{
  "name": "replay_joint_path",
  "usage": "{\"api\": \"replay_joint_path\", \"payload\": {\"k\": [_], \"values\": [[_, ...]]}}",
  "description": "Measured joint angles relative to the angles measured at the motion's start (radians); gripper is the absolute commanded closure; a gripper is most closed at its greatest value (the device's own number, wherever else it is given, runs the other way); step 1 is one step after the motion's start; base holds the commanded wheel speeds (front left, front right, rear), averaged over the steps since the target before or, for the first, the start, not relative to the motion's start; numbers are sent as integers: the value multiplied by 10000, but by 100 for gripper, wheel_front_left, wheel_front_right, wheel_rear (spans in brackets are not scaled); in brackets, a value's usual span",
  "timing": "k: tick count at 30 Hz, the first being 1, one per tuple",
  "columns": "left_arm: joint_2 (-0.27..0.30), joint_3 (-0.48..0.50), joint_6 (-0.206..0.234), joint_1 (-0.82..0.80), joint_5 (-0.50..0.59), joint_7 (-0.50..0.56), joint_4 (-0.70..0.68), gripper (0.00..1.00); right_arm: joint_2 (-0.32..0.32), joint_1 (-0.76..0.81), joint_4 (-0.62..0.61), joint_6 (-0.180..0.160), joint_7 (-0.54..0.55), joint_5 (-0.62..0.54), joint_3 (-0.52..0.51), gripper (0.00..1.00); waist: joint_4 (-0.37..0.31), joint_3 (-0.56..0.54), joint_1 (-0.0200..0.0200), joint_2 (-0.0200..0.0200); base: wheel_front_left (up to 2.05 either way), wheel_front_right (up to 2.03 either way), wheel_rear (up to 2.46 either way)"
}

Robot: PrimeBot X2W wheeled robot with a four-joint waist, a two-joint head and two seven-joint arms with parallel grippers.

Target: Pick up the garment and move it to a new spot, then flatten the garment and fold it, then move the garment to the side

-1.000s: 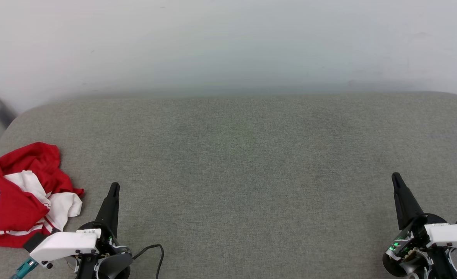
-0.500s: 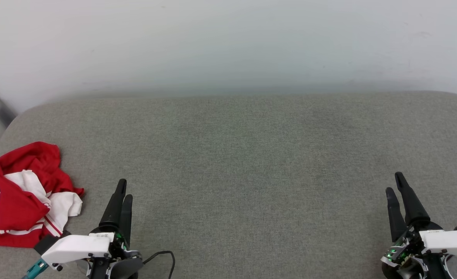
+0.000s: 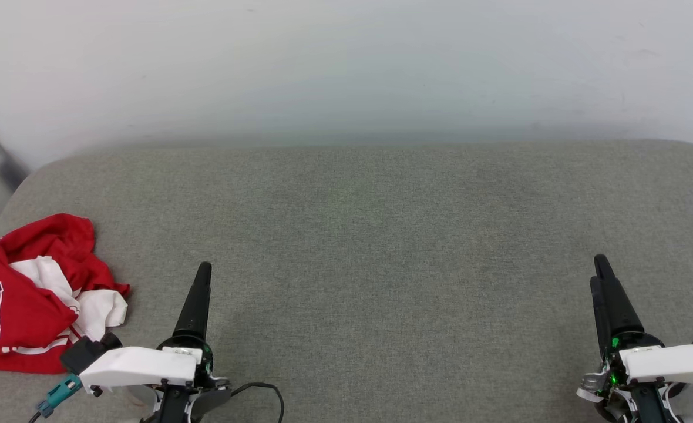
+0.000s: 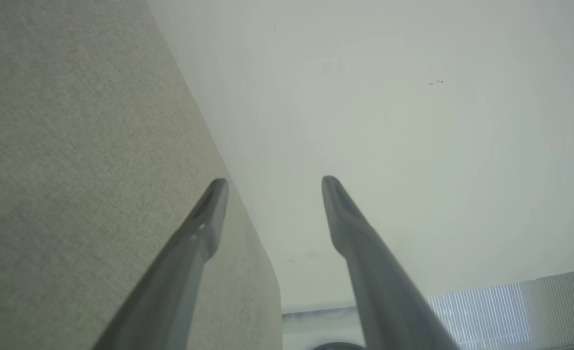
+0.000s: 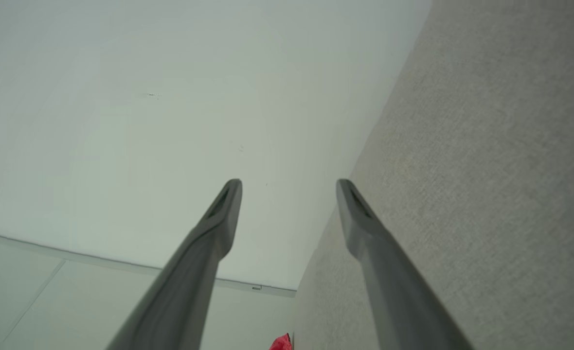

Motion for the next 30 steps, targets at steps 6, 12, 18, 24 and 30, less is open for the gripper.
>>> {"api": "replay_joint_path", "payload": {"k": [6,12,18,24,30], "values": [[-10,-94,0,0,1131,-242,-255,0,0,30,-272,0,-224,-1081,33,0,48,-12,0,0,0,0,0],[-13,-157,0,2,2318,-458,-407,0,0,131,-529,0,-460,-2451,65,0,93,-22,0,0,0,0,0],[-15,-178,0,2,3570,-667,-508,0,0,170,-715,0,-556,-4172,102,0,122,-12,0,0,0,0,0],[21,-192,0,8,4796,-865,-594,0,0,174,-872,0,-541,-5595,136,0,162,-21,0,0,0,0,0],[107,-341,-2,13,5929,-1049,-617,0,0,193,-1114,0,-451,-6675,136,0,203,-22,0,0,0,0,0]]}}
